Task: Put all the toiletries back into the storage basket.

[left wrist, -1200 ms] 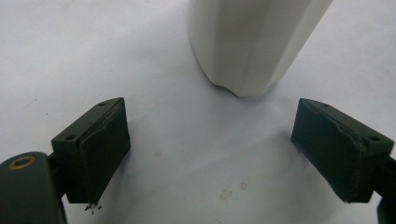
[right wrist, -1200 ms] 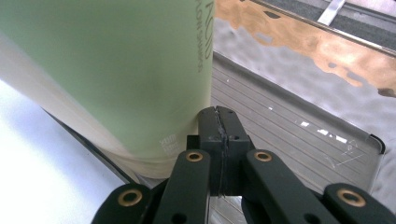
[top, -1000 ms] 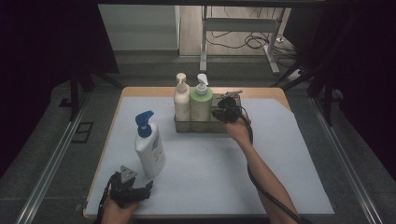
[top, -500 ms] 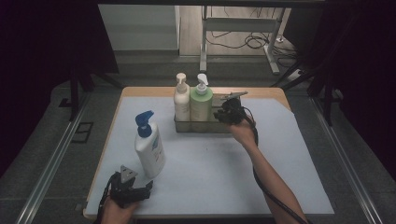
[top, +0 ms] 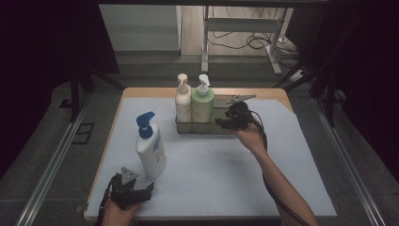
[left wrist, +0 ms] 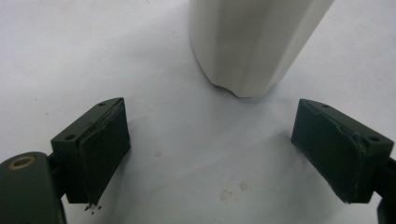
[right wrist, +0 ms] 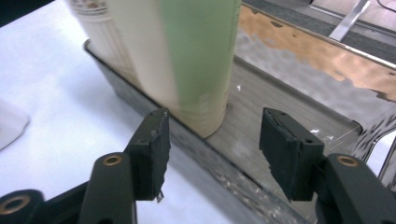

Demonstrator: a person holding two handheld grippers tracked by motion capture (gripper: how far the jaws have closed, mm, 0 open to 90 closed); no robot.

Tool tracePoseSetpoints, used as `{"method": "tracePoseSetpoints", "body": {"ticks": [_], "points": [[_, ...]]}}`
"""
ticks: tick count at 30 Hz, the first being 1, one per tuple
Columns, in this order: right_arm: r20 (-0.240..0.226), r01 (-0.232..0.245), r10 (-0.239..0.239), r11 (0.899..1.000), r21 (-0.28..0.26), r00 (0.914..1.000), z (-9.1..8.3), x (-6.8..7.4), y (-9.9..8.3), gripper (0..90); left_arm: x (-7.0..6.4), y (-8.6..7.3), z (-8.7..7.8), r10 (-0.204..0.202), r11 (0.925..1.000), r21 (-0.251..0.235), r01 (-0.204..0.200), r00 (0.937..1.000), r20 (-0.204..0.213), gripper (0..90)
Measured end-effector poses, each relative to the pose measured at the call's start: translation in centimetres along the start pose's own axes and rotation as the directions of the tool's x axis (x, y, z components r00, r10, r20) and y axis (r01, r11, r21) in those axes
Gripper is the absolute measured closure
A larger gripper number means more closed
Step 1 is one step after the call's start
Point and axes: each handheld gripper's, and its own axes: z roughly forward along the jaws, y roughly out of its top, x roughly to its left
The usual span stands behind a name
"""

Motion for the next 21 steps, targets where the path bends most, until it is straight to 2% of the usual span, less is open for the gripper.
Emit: {"method": "tracePoseSetpoints", "body": {"ticks": [8, 21], "points": [[0.002, 0.046, -0.046, 0.999, -0.004, 0.9989, -2.3, 0.7, -0.6, 24.5, 0.0, 0.0, 0.0, 0.000, 1.0000, 0.002, 0.000, 1.0000, 0.001, 10.8], [-0.024, 0.088, -0.088, 0.996, -0.008, 0.9958, -5.4, 1.5, -2.4, 13.7, 0.0, 0.1, 0.0, -0.002, 1.0000, 0.004, 0.002, 1.0000, 0.003, 10.8]]}}
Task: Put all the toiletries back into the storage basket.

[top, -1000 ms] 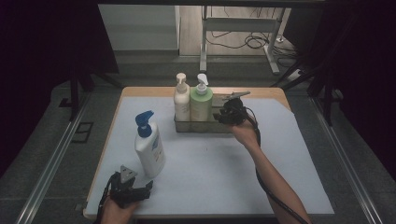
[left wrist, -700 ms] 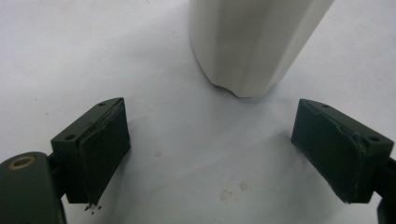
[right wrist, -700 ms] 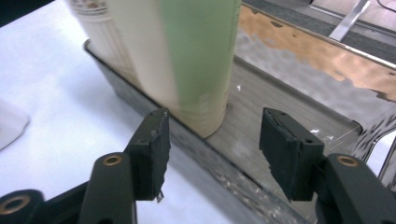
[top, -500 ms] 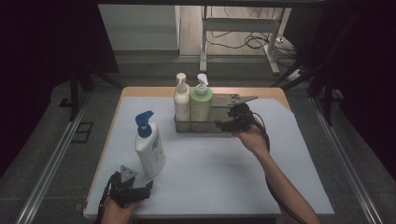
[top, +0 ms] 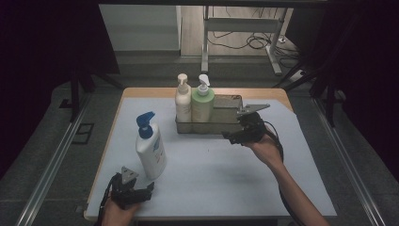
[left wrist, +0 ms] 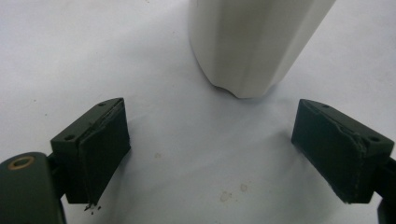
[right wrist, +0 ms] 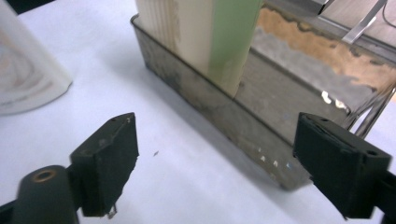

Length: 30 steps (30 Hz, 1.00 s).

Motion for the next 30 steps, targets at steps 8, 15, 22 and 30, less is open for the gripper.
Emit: {"method": "tracePoseSetpoints", "body": {"ticks": [8, 15, 22, 30], "points": [[0.010, 0.016, -0.016, 1.000, -0.006, 0.9998, -1.7, 0.7, -1.5, 7.6, 0.0, 0.0, 0.0, 0.005, 1.0000, 0.003, -0.005, 1.0000, -0.001, 11.0], [0.029, 0.026, -0.026, 0.999, 0.021, 0.9992, -2.8, 1.3, -3.2, 0.0, 0.1, 0.0, -0.1, 0.011, 0.9999, 0.003, -0.011, 0.9999, 0.004, 12.0], [0.042, 0.029, -0.031, 0.999, 0.028, 0.9986, -3.8, 1.6, -5.6, 0.0, 0.3, 0.0, -0.2, 0.002, 1.0000, -0.006, -0.002, 0.9998, 0.019, 13.4], [0.051, 0.009, -0.010, 1.000, 0.022, 0.9987, -4.5, 2.0, -8.5, 0.0, 0.6, -0.1, -0.5, 0.029, 0.9996, -0.004, -0.029, 0.9990, 0.035, 15.6]]}}
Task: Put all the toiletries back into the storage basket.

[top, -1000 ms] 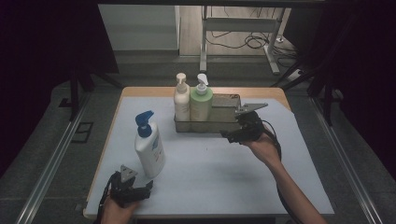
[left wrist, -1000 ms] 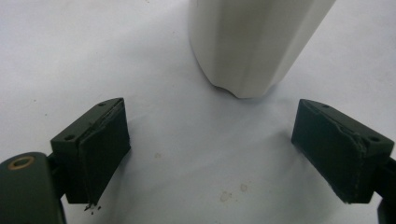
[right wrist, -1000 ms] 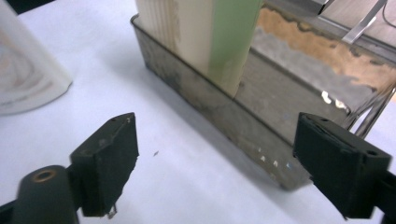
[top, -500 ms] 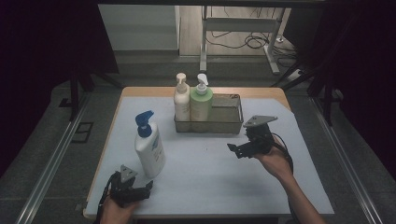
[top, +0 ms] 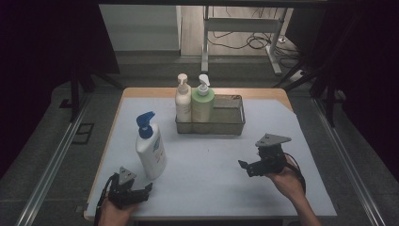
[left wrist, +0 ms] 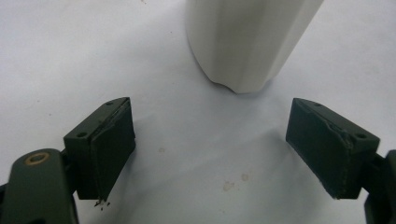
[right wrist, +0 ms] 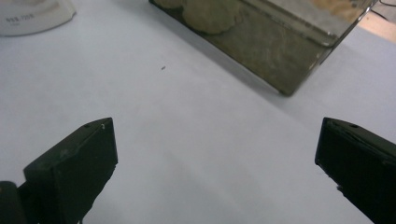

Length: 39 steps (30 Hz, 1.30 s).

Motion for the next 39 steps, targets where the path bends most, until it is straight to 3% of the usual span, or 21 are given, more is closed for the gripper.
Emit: {"method": "tracePoseSetpoints", "body": {"ticks": [7, 15, 23, 25, 29, 32, 36, 39], "points": [[0.006, -0.012, 0.012, 1.000, 0.009, 0.9999, 0.5, 0.3, -2.2, 0.0, 0.2, -0.1, -0.4, 0.028, 0.9996, 0.007, -0.028, 0.9996, -0.004, 14.8], [0.000, -0.032, 0.032, 0.999, 0.018, 0.9995, 1.8, 0.6, -4.6, 0.0, 0.9, -0.1, -1.0, -0.018, 0.9998, -0.007, 0.018, 0.9997, -0.015, 19.8], [-0.009, -0.054, 0.055, 0.998, 0.040, 0.9985, 2.8, 0.5, -6.5, 0.0, 1.6, 0.2, -1.4, -0.016, 0.9999, -0.003, 0.015, 0.9990, -0.042, 27.8], [-0.005, -0.058, 0.058, 0.996, 0.061, 0.9983, 3.3, 0.4, -7.3, 0.0, 2.0, 0.2, -1.4, -0.015, 0.9999, 0.008, 0.015, 0.9994, -0.032, 28.0], [0.005, -0.047, 0.047, 0.995, 0.084, 0.9989, 3.7, 0.3, -7.9, 0.0, 2.3, 0.4, -1.2, -0.018, 0.9998, 0.007, 0.018, 0.9994, -0.031, 28.6], [-0.005, -0.067, 0.067, 0.995, 0.078, 0.9977, 3.8, 0.2, -8.2, 0.0, 2.7, 0.7, -1.2, -0.023, 0.9997, 0.006, 0.023, 0.9995, -0.022, 31.2], [-0.004, -0.067, 0.068, 0.995, 0.079, 0.9977, 3.8, 0.2, -8.2, 0.0, 3.2, 1.1, -1.2, -0.033, 0.9995, -0.003, 0.033, 0.9995, -0.001, 38.6], [-0.003, -0.070, 0.070, 0.995, 0.077, 0.9975, 3.8, 0.2, -8.2, 0.0, 3.7, 1.7, -0.9, -0.012, 0.9998, 0.013, 0.012, 0.9998, -0.017, 44.3]]}}
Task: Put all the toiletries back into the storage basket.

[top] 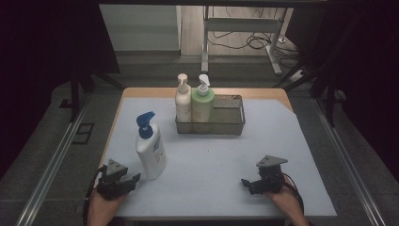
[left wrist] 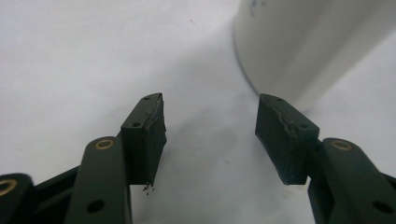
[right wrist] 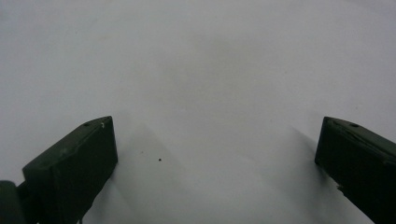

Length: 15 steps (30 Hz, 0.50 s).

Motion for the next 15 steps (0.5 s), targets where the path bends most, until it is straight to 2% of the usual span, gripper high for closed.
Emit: {"method": "tracePoseSetpoints", "body": {"ticks": [2, 5, 7, 8, 10, 15], "points": [[0.001, 0.000, 0.000, 1.000, 0.002, 1.0000, 0.0, 0.0, 0.0, 0.0, 0.5, 0.5, 0.1, 0.005, 1.0000, -0.001, -0.005, 1.0000, -0.002, 54.2], [0.001, 0.000, 0.000, 1.000, 0.001, 1.0000, 0.0, 0.0, 0.0, 0.0, 0.8, 1.2, 0.5, 0.006, 1.0000, -0.003, -0.006, 0.9996, 0.029, 65.1], [0.001, -0.001, 0.001, 1.000, 0.002, 1.0000, 0.0, 0.0, 0.0, 0.0, 0.7, 1.6, 0.9, 0.021, 0.9997, 0.010, -0.021, 0.9990, 0.039, 81.0], [0.001, -0.001, 0.001, 1.000, 0.002, 1.0000, 0.0, 0.0, 0.0, 0.0, 0.7, 1.7, 1.1, 0.027, 0.9995, 0.015, -0.028, 0.9987, 0.043, 81.0], [-0.001, -0.003, 0.003, 1.000, 0.005, 1.0000, 0.0, 0.0, 0.0, 0.0, 0.6, 2.1, 1.6, 0.036, 0.9991, 0.018, -0.037, 0.9976, 0.059, 89.1], [-0.001, -0.003, 0.003, 1.000, 0.004, 1.0000, 0.0, 0.0, 0.0, 0.0, 0.6, 2.9, 2.7, 0.039, 0.9991, 0.013, -0.041, 0.9950, 0.092, 89.4]]}}
